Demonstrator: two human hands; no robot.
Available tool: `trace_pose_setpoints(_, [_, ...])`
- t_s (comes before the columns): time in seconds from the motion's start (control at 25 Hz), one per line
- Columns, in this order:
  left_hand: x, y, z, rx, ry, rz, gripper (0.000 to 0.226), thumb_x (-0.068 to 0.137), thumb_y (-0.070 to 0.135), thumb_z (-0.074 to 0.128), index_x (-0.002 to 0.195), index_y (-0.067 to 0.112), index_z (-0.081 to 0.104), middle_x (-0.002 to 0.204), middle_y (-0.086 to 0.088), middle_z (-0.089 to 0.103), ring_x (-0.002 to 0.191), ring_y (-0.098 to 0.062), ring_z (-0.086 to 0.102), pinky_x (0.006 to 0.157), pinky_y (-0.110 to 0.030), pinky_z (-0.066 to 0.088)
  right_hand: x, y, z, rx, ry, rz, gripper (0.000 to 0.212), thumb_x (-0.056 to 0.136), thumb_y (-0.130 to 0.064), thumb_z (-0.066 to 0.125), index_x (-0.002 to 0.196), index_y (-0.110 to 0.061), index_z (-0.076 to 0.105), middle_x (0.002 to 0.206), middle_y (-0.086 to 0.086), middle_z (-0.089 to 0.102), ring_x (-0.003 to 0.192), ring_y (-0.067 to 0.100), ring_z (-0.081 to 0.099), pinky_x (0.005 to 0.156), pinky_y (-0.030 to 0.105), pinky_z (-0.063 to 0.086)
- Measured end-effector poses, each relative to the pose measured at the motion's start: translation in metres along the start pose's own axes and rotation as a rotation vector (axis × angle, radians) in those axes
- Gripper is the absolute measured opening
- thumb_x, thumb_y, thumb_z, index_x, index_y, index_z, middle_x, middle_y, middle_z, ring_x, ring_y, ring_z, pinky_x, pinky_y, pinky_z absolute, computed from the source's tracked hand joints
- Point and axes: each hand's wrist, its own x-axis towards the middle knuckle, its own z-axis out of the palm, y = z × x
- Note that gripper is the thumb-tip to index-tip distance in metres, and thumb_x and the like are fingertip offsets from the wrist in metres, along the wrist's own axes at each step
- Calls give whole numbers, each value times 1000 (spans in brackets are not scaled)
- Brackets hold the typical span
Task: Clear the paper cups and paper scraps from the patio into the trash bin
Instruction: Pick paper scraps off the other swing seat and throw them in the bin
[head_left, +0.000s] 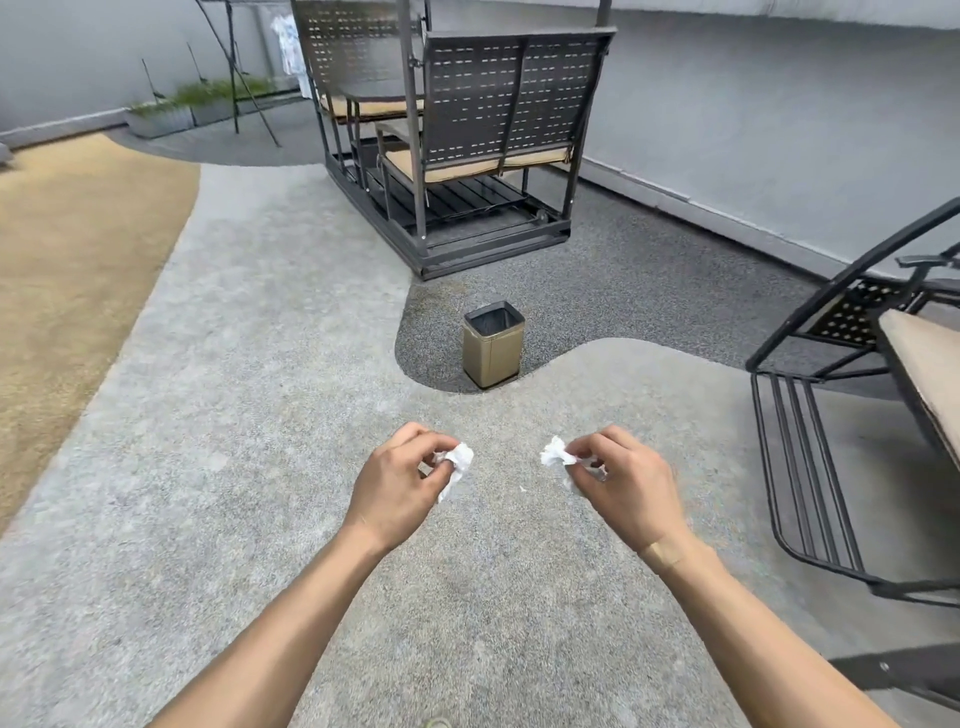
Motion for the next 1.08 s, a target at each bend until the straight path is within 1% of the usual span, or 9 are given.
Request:
trace_pose_setpoints(0.12, [45,-23,-8,5,-21,-9,10,87,21,70,96,24,72,92,12,60,79,-7,62,70,-40,55,41,-3,31,2,-41,39,13,76,-20,75,87,-27,71,89,-14,65,70,10,63,63,34,54])
trace_pose_setpoints(0.28, [99,-54,-16,38,-27,-13,13,88,20,68,100,21,73,93,13,59,76,-6,63,70,-39,55,96,-4,59,-14,-75,79,12,79,-24,73,87,-32,69,92,-18,63,71,1,59,62,29,51])
trace_pose_setpoints(0.36, [125,-68,-15,36,-26,-29,13,88,20,69,100,20,73,93,13,59,75,-6,63,69,-39,55,123,-1,71,-23,-92,75,11,79,-26,73,88,-32,69,91,-19,63,71,1,58,61,27,49])
trace_pose_setpoints(0.48, [168,-88,-5,32,-33,-42,13,88,20,69,100,21,73,94,11,60,75,-7,63,70,-39,55,168,13,88,0,-102,69,12,79,-24,73,88,-31,69,92,-17,63,72,3,59,63,29,50])
trace_pose_setpoints(0.6, [216,-104,9,22,-35,-54,13,87,19,69,98,25,73,92,13,60,76,-7,62,71,-39,54,215,34,102,7,-96,53,12,79,-23,72,88,-31,69,91,-18,63,70,4,58,62,29,50])
trace_pose_setpoints(0.76, [296,-116,37,35,-49,-60,11,87,23,68,96,28,72,90,20,57,74,-4,60,69,-39,54,289,75,117,12,-107,57,12,80,-25,72,89,-31,68,93,-17,64,73,8,62,63,34,53])
trace_pose_setpoints(0.92, [379,-118,64,52,-67,-63,11,87,23,67,95,29,72,91,20,57,77,-3,60,71,-41,54,364,120,125,20,-99,66,13,78,-23,74,87,-31,69,92,-18,65,73,10,64,63,31,52])
trace_pose_setpoints(1.0, [416,-119,76,42,-69,-74,11,87,22,68,95,29,71,90,20,56,77,-3,60,71,-39,54,398,138,128,32,-102,73,13,77,-21,74,86,-29,70,92,-15,66,74,14,65,63,34,52])
trace_pose_setpoints(1.08, [451,-122,86,40,-57,-99,11,88,22,68,96,29,72,91,21,57,77,-4,61,71,-38,54,434,156,133,33,-117,73,12,78,-21,73,86,-28,70,93,-14,66,75,14,64,64,37,53])
